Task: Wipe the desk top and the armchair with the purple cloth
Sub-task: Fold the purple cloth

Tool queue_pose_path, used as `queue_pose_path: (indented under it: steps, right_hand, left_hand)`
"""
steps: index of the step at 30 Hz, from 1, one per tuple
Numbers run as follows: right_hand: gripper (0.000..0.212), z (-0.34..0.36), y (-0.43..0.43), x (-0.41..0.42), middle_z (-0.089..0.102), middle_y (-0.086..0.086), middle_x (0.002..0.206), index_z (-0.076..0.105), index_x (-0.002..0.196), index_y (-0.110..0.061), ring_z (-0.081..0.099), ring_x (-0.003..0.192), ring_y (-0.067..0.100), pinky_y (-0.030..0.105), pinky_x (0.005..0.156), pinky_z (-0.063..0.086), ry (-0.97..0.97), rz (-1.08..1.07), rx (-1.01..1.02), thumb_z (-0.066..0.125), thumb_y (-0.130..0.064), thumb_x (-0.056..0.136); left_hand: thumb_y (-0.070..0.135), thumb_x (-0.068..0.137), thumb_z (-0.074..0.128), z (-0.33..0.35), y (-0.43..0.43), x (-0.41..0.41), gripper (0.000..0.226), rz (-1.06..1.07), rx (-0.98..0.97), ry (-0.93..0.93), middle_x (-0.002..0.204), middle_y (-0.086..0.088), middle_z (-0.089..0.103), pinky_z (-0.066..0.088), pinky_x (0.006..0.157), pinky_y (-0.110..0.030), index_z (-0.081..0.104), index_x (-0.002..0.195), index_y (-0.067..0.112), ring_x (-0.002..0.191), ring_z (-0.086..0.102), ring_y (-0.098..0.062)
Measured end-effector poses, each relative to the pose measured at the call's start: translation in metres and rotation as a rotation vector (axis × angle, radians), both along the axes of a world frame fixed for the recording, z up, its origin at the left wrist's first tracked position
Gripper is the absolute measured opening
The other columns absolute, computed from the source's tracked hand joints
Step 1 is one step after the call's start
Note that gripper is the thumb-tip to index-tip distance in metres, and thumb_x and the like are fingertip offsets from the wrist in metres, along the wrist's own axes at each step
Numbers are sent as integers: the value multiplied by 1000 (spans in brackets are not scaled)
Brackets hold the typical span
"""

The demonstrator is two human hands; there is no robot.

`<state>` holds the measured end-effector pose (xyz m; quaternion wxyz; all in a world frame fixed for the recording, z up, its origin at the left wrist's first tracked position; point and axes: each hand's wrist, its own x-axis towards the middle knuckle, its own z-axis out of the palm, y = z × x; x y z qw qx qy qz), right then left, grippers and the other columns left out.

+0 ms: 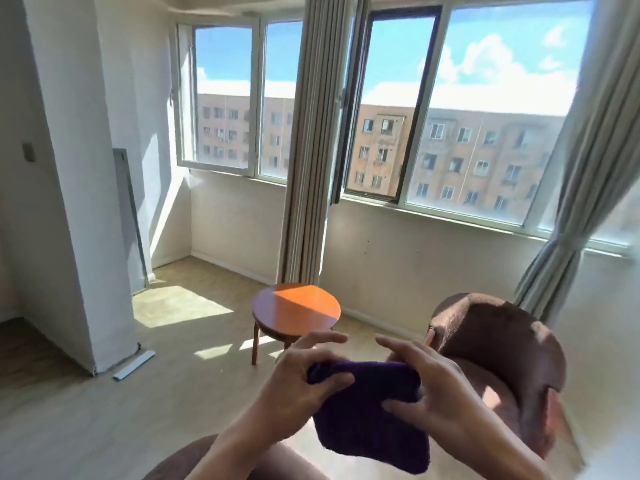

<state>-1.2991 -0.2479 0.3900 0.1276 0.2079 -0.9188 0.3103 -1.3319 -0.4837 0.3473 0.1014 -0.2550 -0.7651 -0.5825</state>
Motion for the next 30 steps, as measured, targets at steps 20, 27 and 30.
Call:
queue_pose_path:
  steps: [20,27,30]
  right_hand:
    - [43,66,106,379,70,28,107,67,109,-1,67,94,37,45,83,54,86,-641,-974,85,-17,74]
    - [26,79,151,603,70,27,102,70,99,-5,68,87,32,44,78,56,426,-1061,-875,84,-14,79]
    - [19,76,163,725,72,20,98,71,94,-10,68,86,27,45,81,56,500,-1244,-784,82,-18,81]
  left_hand:
    - [25,96,69,124,219,215,11,-881,-103,200,92,9,76,60,82,-36,76,102,31,87,71,-9]
    - [30,74,91,139,331,410,32,-1146,-148,322,83,15,75,54,73,-21,75,100,39,74,66,4]
    - [28,73,90,134,368,522,39,-1268,-162,360,89,16,76,57,79,-25,73,106,39,80,69,2]
